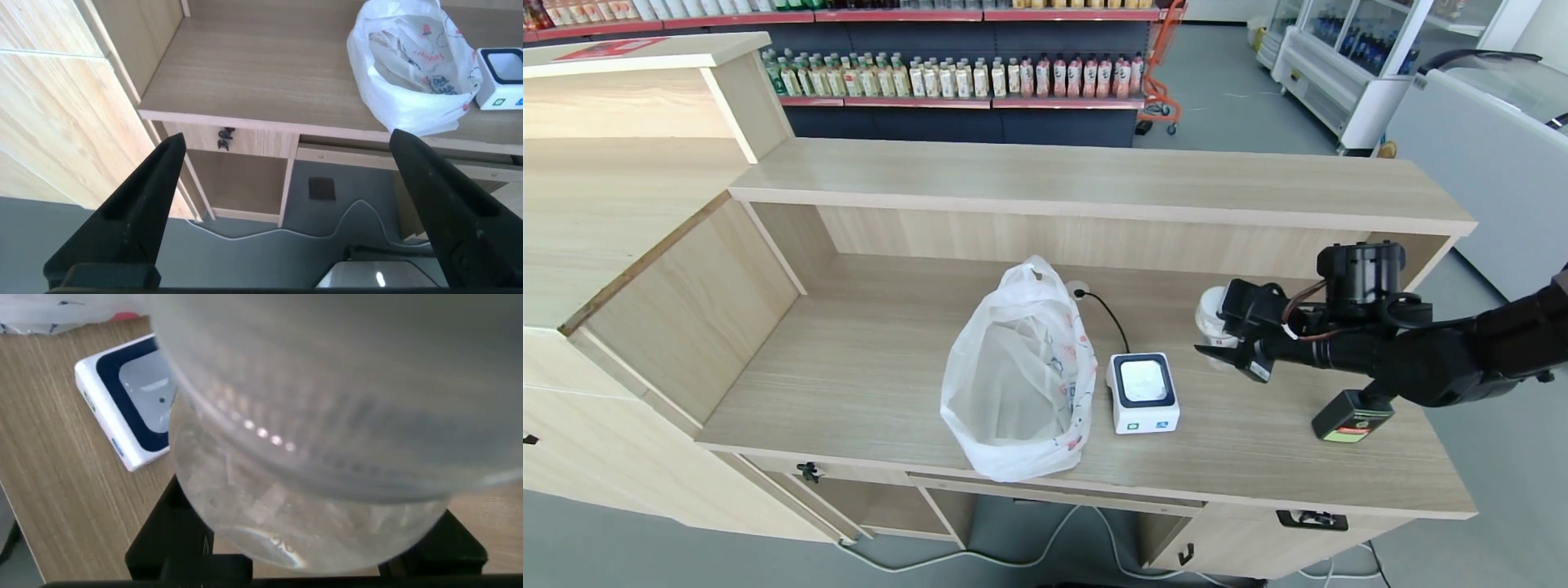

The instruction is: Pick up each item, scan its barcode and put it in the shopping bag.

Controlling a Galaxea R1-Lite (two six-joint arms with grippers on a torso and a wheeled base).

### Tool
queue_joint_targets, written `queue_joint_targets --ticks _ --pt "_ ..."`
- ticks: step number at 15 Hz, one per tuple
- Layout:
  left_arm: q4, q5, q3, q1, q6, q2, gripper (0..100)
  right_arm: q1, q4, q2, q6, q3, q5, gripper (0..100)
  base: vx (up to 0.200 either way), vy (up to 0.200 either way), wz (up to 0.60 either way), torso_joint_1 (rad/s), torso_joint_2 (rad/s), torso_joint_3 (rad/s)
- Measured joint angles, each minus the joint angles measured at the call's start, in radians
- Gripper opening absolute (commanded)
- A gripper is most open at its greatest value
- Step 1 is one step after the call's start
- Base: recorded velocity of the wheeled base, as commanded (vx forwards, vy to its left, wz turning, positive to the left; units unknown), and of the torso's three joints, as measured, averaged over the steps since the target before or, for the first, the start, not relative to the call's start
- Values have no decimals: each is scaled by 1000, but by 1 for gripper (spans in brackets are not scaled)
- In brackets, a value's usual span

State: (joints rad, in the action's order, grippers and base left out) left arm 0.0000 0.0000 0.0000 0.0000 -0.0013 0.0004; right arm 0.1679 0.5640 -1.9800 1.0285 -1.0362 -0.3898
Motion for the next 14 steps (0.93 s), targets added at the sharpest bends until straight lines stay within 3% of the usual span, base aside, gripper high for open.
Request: queue_joint_targets --ticks 3,7,14 --pt "0 0 0 0 0 0 100 0 0 -34 40 -23 -45 0 0 0 0 0 0 0" --pt "0 0 0 0 0 0 100 -3 0 -86 101 -79 -201 0 0 0 0 0 0 0" --pt "0 0 0 0 1 0 100 7 6 -132 126 -164 -330 0 0 0 0 0 0 0"
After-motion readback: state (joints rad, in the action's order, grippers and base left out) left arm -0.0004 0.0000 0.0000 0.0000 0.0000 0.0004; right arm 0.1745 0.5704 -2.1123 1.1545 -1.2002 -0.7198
